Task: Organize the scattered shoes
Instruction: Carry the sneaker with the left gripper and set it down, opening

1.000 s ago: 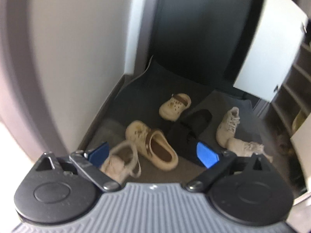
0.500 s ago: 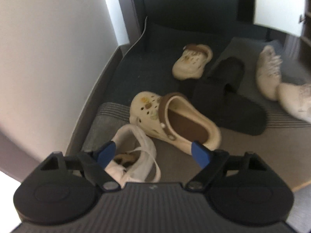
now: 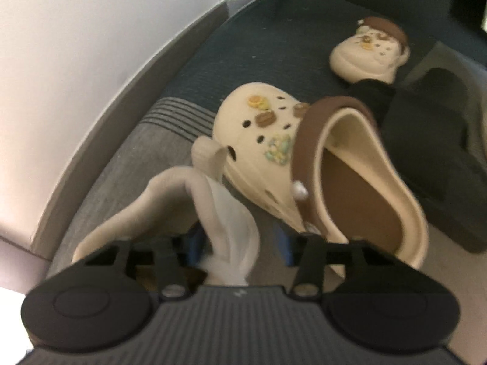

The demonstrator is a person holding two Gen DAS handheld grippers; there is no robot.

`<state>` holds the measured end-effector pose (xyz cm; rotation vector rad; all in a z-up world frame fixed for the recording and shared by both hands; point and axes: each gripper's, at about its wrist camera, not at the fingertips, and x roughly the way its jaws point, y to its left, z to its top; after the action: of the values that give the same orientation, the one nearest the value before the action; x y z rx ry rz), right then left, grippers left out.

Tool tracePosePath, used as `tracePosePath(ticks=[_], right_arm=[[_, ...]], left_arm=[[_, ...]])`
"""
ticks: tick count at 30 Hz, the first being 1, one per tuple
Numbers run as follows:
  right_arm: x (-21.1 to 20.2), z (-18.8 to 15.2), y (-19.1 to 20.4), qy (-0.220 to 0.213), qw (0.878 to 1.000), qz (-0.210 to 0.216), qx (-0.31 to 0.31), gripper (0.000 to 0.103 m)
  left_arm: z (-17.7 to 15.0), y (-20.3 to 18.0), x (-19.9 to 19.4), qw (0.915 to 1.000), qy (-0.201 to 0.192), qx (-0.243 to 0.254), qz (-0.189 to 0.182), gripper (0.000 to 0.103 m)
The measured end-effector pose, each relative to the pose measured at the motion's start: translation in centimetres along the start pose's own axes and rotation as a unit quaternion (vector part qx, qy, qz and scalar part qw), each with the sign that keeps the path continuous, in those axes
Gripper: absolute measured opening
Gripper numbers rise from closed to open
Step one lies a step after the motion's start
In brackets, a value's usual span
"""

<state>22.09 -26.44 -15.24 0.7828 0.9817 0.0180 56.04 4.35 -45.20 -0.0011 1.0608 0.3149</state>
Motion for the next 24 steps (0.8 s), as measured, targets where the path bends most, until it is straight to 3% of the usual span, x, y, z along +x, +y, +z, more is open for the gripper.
tracePosePath(ticks=[7, 16, 22, 24], right_arm=[[-1.7, -1.2, -0.1, -0.022, 0.999, -0.017, -0.027, 0.087], [-5.6, -2.7, 0.6, -0.063, 0.996, -0.007, -0.057, 0.087], [-6.8, -3.6, 0.6, -0.066, 0.996, 0.000, -0.058, 0.087], [-7.1, -3.8, 0.6, -0.066, 0.996, 0.001, -0.056, 0.087]], left_arm=[[-0.4, 1.0, -1.7, 0.9994, 0.011, -0.010, -0.030, 0.020], [-3.8, -0.1, -8.1, 0.9958, -0.002, 0.038, -0.084, 0.024], [-7.8, -4.9, -11.9, 0.9832, -0.008, 0.126, -0.132, 0.026], [-9.7, -7.2, -14.1, 0.9719, -0.028, 0.172, -0.158, 0.027]])
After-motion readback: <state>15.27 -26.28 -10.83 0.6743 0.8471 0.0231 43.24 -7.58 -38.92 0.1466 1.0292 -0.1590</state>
